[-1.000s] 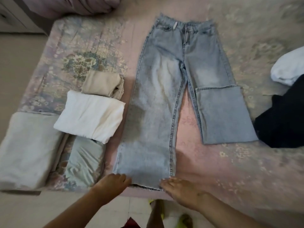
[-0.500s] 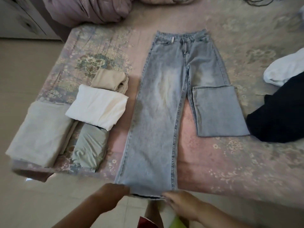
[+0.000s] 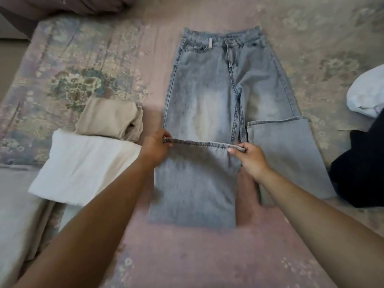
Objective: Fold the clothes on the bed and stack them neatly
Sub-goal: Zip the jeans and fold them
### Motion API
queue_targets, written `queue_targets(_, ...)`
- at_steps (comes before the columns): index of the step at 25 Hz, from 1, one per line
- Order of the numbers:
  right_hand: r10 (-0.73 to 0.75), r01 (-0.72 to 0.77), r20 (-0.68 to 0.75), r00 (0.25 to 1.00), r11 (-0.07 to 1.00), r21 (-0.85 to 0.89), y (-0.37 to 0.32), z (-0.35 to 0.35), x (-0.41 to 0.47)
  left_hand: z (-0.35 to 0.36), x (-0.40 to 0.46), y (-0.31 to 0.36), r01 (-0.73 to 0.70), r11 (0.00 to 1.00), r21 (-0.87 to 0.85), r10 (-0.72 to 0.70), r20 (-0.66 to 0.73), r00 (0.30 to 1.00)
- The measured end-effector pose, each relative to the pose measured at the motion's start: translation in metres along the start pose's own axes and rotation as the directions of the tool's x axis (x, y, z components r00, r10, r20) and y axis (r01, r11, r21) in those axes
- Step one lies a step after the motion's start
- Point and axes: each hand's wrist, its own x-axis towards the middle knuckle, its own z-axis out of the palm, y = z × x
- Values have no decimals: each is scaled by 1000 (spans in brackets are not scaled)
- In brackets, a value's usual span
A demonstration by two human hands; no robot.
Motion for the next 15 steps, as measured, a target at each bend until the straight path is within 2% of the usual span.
queue_targets(3,37,-38,-85,996,999,-11,2,10,53,20,52,5,58,996,-72,-60,-16,998)
queue_targets(6,32,-51,-181,983,993,-102,4,17,97,30,99,2,123,983,-138,-126,-15,992)
queue_targets(9,18,-65,-209,978,973,-221,2,24,123,41,119,-3,79,992,-99,-78,11,997)
queue_targets(10,-10,-71,-235,972,941,-330,1,28,123,48,116,-3,58,998,9,-58,-18,998)
queue_targets(11,-72,-56,-257,964,887,-458,4,35,115,59,108,-4,28,981,190,-15,-74,997)
queue_targets(12,-166,-6,-261,951,832,-554,8,47,100,69,94,-4,-13,932,362,64,-130,989)
queue_targets(13,-280,78,-231,932,776,-626,14,61,80,79,79,-6,-105,885,454,186,-137,973)
queue_targets(15,-451,277,-26,892,591,-758,36,80,44,97,47,-17,-357,769,531,423,-4,906)
